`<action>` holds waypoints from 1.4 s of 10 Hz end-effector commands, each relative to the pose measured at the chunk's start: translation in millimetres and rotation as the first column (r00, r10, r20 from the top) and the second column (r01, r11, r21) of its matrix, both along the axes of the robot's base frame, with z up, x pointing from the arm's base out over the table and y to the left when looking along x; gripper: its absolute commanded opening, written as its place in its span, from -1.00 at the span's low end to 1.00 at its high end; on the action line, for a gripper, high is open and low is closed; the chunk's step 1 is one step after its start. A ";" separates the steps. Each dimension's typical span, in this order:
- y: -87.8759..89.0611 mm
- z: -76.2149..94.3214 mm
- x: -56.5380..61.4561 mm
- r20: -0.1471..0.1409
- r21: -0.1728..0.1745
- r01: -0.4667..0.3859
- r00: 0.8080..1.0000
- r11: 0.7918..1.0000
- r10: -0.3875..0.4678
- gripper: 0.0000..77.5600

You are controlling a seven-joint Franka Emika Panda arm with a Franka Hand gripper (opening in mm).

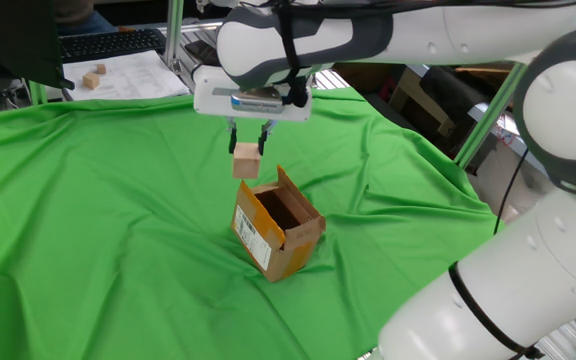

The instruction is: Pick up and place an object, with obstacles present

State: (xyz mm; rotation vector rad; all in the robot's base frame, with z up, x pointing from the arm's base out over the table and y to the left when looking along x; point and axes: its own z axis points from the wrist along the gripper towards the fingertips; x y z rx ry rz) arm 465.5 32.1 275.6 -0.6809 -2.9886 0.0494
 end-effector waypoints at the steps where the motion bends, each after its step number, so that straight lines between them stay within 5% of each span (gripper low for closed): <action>1: -0.1 1.3 0.7 0.027 0.002 -0.052 0.998 0.999 0.052 -0.97; 5: 1.3 2.1 -2.6 0.037 -0.019 -0.069 0.997 0.997 0.069 -0.97; 10: 32.0 2.9 -55.9 0.050 -0.014 -0.048 0.998 0.999 0.049 -0.97; 14: 39.8 -0.8 -69.2 0.052 0.019 -0.027 0.998 0.999 0.026 -0.97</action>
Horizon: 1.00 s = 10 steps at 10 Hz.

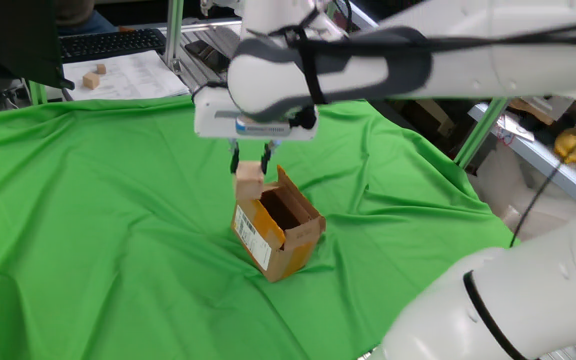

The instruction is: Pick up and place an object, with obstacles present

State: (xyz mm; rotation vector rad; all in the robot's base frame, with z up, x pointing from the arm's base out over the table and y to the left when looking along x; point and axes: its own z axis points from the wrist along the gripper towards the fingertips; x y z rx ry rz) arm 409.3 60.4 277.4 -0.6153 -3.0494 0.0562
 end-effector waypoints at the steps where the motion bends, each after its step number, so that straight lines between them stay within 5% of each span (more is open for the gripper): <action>1: 13.6 -6.2 -16.0 0.008 0.047 0.023 1.000 0.999 -0.023 -0.97; 10: 39.9 -64.0 -21.1 0.069 0.036 0.019 0.997 0.999 -0.021 -0.97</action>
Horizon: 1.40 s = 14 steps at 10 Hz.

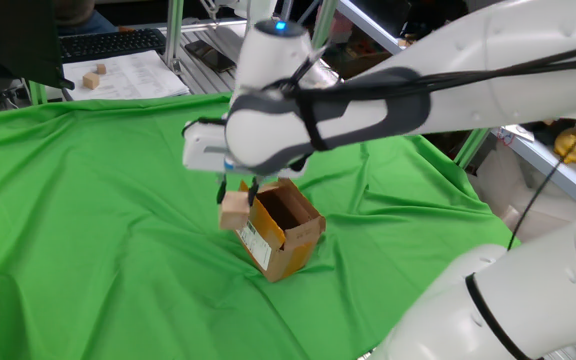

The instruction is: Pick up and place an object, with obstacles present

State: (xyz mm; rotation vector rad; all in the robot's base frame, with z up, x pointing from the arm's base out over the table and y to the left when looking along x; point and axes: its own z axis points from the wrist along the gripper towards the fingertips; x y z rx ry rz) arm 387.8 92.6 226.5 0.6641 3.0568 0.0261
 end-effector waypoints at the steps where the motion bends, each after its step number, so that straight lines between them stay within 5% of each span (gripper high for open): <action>1: 9.0 -18.1 -0.4 0.016 -0.009 -0.012 1.000 1.000 0.012 -0.97; 6: 15.6 -44.5 -0.5 0.063 -0.021 -0.020 0.998 1.000 0.021 -0.97; 10: 16.4 -48.3 0.2 0.061 -0.016 -0.040 0.997 0.999 0.041 -0.97; 11: 16.4 -48.5 0.2 0.061 -0.017 -0.040 0.997 0.999 0.041 1.00; 14: 16.4 -48.5 0.2 0.061 -0.017 -0.040 0.997 0.999 0.041 1.00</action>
